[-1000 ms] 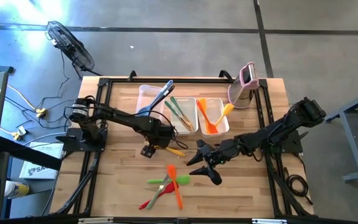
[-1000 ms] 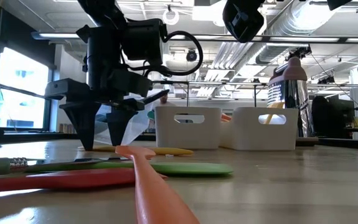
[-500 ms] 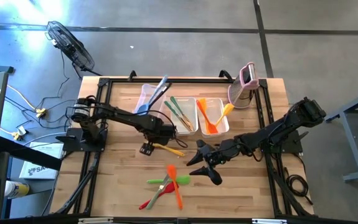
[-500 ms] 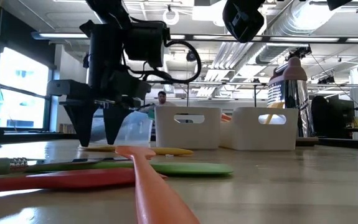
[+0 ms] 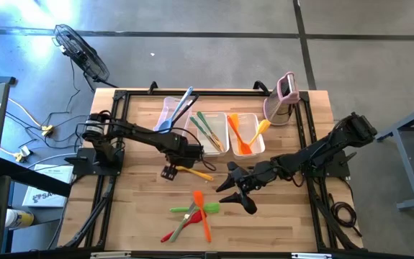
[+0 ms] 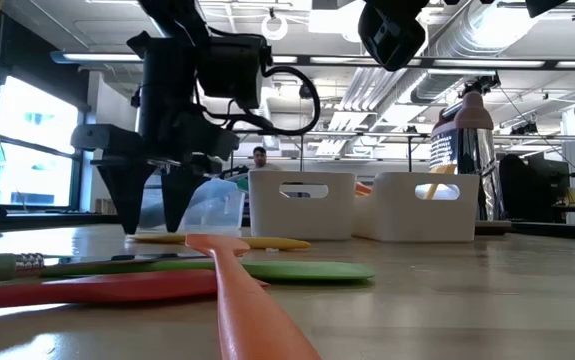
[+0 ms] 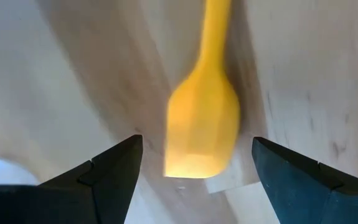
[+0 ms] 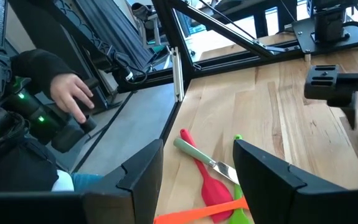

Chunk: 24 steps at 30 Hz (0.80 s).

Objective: Pick & Place Kitchen Items
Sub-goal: Put the yellow spatula into the right white bin

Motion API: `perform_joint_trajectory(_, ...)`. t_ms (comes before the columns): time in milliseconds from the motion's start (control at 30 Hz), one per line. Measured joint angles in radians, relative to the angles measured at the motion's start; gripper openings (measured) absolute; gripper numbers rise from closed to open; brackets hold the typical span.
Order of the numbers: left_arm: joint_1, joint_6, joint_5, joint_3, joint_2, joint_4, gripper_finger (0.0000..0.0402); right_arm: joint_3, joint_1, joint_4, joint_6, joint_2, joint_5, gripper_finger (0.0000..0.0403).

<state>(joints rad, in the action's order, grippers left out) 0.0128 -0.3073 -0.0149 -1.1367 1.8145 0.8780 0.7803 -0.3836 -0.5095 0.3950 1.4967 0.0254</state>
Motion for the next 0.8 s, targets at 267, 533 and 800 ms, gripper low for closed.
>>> perform_joint_trajectory(267,0.001,-0.001,0.053,0.003,-0.001,-0.004,0.0297,0.000,-0.001,0.002,0.000,0.000,0.000,0.0185)
perform_joint_trajectory(533,0.000,-0.025,0.051,0.002,0.001,-0.036,0.0297,0.000,-0.001,0.002,0.004,0.000,0.000,0.0185)
perform_joint_trajectory(800,0.000,-0.029,0.053,-0.001,0.022,-0.045,0.0297,0.000,-0.003,0.008,0.022,0.000,0.000,0.0185)
